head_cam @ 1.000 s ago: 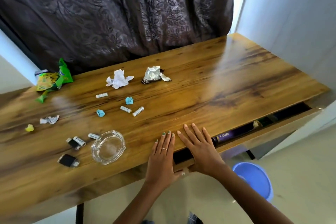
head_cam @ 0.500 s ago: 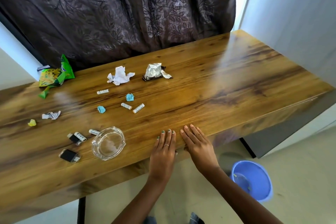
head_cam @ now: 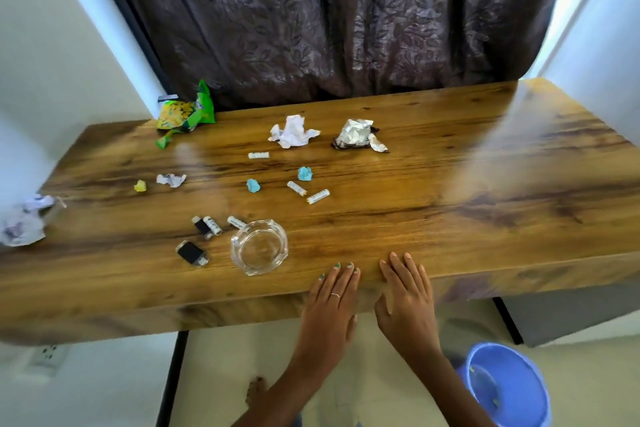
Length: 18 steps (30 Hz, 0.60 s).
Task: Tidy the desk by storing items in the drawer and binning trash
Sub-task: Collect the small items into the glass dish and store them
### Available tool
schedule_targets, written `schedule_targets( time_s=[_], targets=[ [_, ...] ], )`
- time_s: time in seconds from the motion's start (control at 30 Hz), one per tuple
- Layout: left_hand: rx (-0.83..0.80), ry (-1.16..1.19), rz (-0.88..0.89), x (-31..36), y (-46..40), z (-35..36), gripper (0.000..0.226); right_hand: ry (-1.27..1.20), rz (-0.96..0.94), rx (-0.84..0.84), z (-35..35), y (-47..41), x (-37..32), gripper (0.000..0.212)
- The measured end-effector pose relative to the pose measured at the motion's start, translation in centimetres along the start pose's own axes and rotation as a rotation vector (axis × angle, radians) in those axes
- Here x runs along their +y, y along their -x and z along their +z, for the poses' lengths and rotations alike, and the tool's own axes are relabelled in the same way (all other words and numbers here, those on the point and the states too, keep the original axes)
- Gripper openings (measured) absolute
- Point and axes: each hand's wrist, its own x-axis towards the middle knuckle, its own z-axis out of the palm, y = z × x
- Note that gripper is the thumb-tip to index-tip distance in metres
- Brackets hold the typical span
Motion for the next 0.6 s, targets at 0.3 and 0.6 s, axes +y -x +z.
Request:
schedule_targets(
  time_s=[0.3,0.6],
  targets=[
    [0.111,0.131,-0.147,-5.5,4.0,-2.5,0.053,-0.257,-0.007,-0.135,2.0,-2.5,-8.1,0.047],
    [0.373,0.525,-0.331,-11.2,0.9,-7.3,0.041,-0.107,0.005,-0.172,3.6,-12.6,-10.1,0.044]
  ],
)
